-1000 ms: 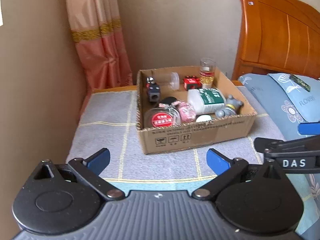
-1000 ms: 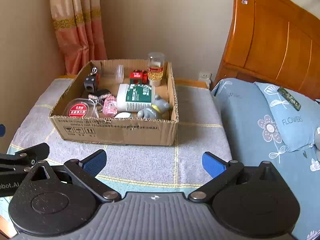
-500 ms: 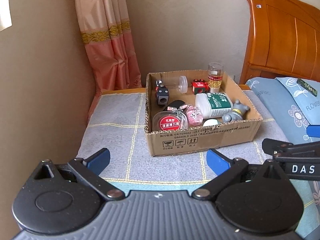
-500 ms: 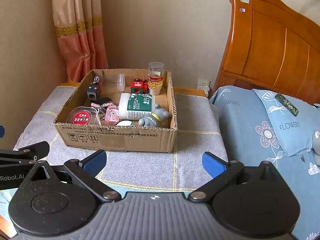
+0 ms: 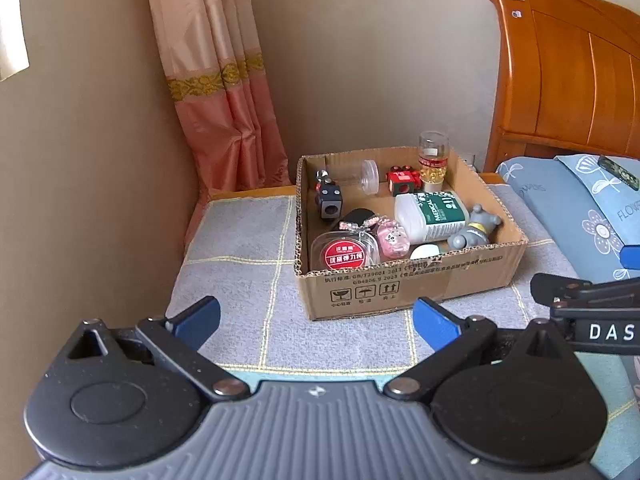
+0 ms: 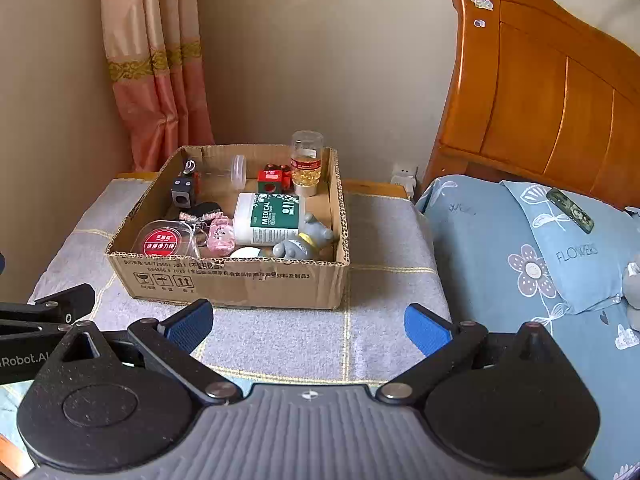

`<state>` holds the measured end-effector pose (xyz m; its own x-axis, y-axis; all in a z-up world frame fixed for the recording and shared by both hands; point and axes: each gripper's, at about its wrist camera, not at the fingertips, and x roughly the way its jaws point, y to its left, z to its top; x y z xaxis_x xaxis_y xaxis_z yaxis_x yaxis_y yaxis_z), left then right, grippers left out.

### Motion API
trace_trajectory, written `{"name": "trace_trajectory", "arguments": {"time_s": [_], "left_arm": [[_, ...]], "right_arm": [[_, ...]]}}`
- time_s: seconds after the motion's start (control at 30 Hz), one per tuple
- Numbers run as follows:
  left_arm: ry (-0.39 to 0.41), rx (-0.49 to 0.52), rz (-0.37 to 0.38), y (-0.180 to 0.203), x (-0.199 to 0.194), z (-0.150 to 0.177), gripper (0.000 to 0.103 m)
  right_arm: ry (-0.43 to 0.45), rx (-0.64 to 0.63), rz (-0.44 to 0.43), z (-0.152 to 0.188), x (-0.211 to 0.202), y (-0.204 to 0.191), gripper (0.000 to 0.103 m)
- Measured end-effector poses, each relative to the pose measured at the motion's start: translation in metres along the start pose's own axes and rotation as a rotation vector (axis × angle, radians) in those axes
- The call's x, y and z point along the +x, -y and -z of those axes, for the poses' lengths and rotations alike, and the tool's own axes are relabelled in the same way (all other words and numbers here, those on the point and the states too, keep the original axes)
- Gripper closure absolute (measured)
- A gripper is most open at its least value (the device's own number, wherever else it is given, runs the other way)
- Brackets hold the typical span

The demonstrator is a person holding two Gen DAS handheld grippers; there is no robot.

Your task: Organize rigid objects

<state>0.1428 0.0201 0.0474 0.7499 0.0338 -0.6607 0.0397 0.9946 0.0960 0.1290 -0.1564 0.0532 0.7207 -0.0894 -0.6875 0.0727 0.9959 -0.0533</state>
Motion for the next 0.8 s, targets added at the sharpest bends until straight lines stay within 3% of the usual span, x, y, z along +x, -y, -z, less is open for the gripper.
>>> {"name": "trace_trajectory", "arguments": {"time_s": [0.8], "left_arm": [[0.018,0.003,-0.01,0.0012,-0.0042,-0.0013,0.001]], "right_arm": [[0.016,-0.002,-0.005,-0.0006,-0.0037,0.0004,0.0]]}}
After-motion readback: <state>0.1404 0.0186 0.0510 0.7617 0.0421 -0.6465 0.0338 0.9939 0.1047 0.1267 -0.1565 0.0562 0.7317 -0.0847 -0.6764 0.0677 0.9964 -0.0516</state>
